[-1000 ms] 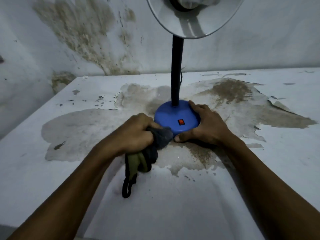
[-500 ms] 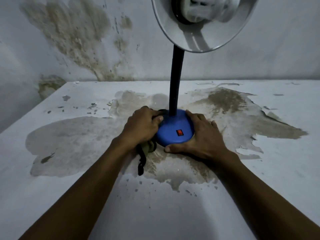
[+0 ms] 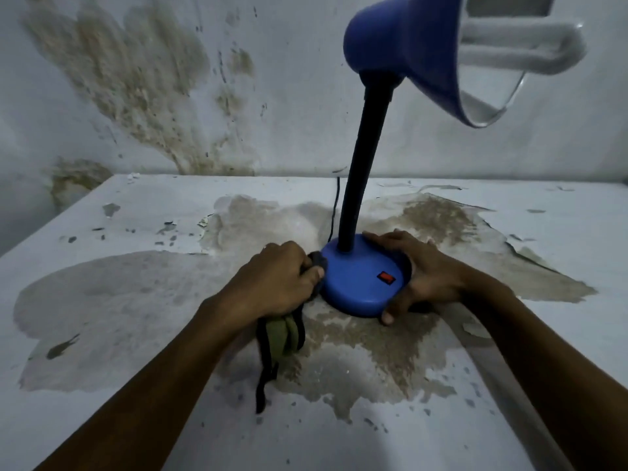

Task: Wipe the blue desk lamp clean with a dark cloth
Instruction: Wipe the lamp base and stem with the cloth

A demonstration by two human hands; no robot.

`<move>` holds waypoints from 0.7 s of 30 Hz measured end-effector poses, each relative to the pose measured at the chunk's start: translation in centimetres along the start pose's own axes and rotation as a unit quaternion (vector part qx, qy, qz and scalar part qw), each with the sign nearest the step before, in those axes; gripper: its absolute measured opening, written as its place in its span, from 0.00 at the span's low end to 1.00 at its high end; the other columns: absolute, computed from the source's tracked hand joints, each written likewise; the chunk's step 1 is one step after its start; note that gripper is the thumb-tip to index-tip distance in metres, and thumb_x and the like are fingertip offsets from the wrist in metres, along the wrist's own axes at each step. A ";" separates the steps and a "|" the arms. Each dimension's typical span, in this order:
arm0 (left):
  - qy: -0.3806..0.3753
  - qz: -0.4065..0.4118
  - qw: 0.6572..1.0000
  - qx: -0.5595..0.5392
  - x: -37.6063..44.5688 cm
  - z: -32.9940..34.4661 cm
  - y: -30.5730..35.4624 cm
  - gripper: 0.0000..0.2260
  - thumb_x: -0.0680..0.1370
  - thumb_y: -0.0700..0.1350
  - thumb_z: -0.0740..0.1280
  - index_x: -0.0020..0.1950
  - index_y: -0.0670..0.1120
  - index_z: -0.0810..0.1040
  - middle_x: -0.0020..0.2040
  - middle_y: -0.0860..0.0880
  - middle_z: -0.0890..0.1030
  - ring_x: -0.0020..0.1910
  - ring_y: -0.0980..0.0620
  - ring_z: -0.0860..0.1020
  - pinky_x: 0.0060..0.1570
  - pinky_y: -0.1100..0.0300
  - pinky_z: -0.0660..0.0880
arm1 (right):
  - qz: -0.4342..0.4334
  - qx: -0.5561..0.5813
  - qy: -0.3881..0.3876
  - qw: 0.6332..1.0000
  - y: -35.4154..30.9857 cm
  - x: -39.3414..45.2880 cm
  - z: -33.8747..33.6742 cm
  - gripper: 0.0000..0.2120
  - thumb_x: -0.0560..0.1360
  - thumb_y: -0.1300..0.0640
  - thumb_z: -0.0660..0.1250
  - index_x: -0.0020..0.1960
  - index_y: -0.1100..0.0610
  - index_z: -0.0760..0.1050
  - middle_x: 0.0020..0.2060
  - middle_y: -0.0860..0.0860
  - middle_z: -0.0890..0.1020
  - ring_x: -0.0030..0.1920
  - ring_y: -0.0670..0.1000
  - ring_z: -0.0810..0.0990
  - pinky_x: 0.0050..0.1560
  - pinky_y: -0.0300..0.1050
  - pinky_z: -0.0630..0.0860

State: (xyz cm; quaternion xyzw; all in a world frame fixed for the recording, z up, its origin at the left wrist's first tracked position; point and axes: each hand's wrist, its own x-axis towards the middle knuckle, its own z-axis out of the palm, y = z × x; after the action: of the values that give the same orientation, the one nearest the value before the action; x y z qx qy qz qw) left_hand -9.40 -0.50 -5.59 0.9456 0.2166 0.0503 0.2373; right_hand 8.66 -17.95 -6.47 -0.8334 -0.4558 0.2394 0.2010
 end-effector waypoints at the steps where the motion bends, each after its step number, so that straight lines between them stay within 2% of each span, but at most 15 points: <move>1: -0.004 -0.001 1.000 -0.002 -0.2 0.1 -0.1 0.21 0.80 0.50 0.65 0.27 0.49 0.70 0.25 0.51 0.72 0.28 0.51 0.73 0.34 0.57 0.69 | 0.005 -0.014 -0.011 1.000 -0.1 0.2 -0.2 0.68 0.43 0.34 0.76 0.79 0.41 0.53 0.68 0.44 0.59 0.70 0.55 0.64 0.74 0.57 0.61; 3: 0.005 -0.007 1.000 -0.018 0.0 0.1 -0.4 0.20 0.80 0.51 0.65 0.28 0.49 0.73 0.25 0.52 0.73 0.27 0.51 0.74 0.33 0.57 0.68 | 0.006 -0.051 -0.014 0.999 -0.5 0.4 0.0 0.68 0.44 0.34 0.73 0.80 0.44 0.50 0.66 0.45 0.56 0.68 0.57 0.64 0.74 0.59 0.59; 5: 0.023 -0.010 0.999 -0.030 0.5 0.2 -0.7 0.18 0.80 0.51 0.65 0.31 0.49 0.77 0.26 0.51 0.75 0.29 0.51 0.76 0.33 0.58 0.68 | 0.006 -0.100 0.006 0.995 -1.1 0.3 0.5 0.67 0.47 0.32 0.72 0.80 0.46 0.48 0.66 0.46 0.57 0.67 0.56 0.64 0.74 0.62 0.56; 7: 0.039 0.003 0.999 -0.020 1.4 0.4 -0.7 0.16 0.80 0.51 0.65 0.34 0.49 0.80 0.28 0.50 0.77 0.31 0.49 0.78 0.34 0.57 0.71 | 0.010 -0.107 0.049 0.993 -1.8 -0.1 1.0 0.63 0.49 0.24 0.69 0.79 0.43 0.53 0.65 0.48 0.61 0.65 0.53 0.65 0.72 0.60 0.55; 9: 0.051 0.023 0.998 0.003 2.7 0.5 -0.1 0.12 0.80 0.53 0.64 0.44 0.50 0.84 0.32 0.50 0.78 0.36 0.46 0.79 0.36 0.55 0.72 | 0.001 -0.105 0.093 0.990 -2.4 -0.3 1.6 0.61 0.48 0.17 0.63 0.76 0.42 0.58 0.61 0.48 0.65 0.62 0.52 0.68 0.70 0.60 0.57; 11: 0.053 0.029 0.998 0.015 4.5 0.4 0.4 0.10 0.79 0.53 0.65 0.52 0.54 0.85 0.36 0.50 0.78 0.41 0.44 0.80 0.38 0.56 0.71 | -0.006 -0.107 0.115 0.988 -2.6 -0.2 2.0 0.61 0.47 0.17 0.62 0.75 0.43 0.61 0.58 0.48 0.66 0.60 0.53 0.71 0.70 0.63 0.57; 13: 0.037 0.033 0.999 0.002 6.2 0.2 0.5 0.11 0.79 0.52 0.65 0.58 0.57 0.84 0.42 0.49 0.82 0.45 0.43 0.80 0.39 0.56 0.70 | -0.004 -0.094 0.121 0.988 -2.5 0.0 2.2 0.61 0.46 0.18 0.62 0.75 0.44 0.63 0.58 0.47 0.66 0.60 0.53 0.71 0.70 0.62 0.56; 16: 0.031 0.049 0.998 -0.018 7.0 0.3 -0.2 0.13 0.80 0.51 0.64 0.62 0.58 0.82 0.52 0.48 0.85 0.49 0.45 0.80 0.45 0.53 0.76 | -0.002 -0.086 0.129 0.988 -2.5 0.0 2.3 0.62 0.46 0.19 0.62 0.75 0.45 0.63 0.58 0.47 0.65 0.61 0.52 0.70 0.71 0.61 0.56; 18: 0.040 0.066 0.997 -0.016 6.0 0.4 -0.6 0.12 0.80 0.50 0.65 0.61 0.56 0.83 0.49 0.48 0.84 0.48 0.46 0.81 0.46 0.53 0.76 | -0.005 -0.084 0.137 0.987 -2.4 0.1 2.5 0.63 0.45 0.19 0.63 0.76 0.46 0.62 0.58 0.47 0.65 0.61 0.52 0.70 0.72 0.60 0.58; 21: 0.032 0.095 0.995 -0.007 3.4 0.5 -0.8 0.14 0.77 0.54 0.65 0.57 0.54 0.85 0.39 0.52 0.80 0.41 0.49 0.80 0.40 0.57 0.73 | -0.010 -0.070 0.156 0.985 -2.1 0.2 2.8 0.64 0.46 0.20 0.66 0.77 0.48 0.63 0.57 0.47 0.64 0.59 0.52 0.69 0.67 0.56 0.68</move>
State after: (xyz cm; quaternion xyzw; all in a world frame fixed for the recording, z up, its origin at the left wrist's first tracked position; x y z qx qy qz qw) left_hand -6.54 1.46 -6.41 0.9582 0.1333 0.1045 0.2307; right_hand 5.73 -16.43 -7.63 -0.8681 -0.4423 0.0718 0.2134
